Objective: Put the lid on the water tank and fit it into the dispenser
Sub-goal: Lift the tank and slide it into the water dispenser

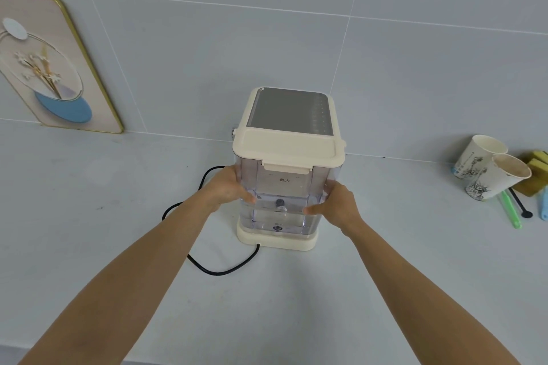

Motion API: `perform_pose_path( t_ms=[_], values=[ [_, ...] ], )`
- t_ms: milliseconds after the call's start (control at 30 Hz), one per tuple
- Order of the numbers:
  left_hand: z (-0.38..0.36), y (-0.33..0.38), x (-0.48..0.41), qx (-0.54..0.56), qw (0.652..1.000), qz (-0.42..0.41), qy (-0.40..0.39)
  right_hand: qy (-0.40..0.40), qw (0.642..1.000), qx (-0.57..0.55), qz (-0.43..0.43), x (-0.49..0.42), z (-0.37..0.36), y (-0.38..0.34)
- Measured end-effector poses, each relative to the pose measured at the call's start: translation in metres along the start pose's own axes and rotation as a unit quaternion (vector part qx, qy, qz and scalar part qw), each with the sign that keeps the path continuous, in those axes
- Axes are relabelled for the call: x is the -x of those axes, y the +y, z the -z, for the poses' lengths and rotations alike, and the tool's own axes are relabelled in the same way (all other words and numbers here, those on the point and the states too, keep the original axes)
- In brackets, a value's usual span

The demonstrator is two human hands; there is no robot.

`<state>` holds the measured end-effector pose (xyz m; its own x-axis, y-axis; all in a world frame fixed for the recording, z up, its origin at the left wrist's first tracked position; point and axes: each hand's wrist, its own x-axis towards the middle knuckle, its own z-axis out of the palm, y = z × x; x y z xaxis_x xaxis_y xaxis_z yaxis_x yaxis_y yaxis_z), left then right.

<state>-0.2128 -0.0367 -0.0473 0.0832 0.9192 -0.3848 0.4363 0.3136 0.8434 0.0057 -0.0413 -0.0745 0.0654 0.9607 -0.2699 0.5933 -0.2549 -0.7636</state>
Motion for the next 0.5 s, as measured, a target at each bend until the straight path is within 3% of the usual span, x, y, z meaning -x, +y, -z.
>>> perform_pose_path(
  t_ms=[500],
  values=[
    [-0.010,-0.011,0.013,0.005,1.000,-0.016,-0.004,-0.034,0.999,0.027,0.002,0.011,0.005,-0.002]
  ],
)
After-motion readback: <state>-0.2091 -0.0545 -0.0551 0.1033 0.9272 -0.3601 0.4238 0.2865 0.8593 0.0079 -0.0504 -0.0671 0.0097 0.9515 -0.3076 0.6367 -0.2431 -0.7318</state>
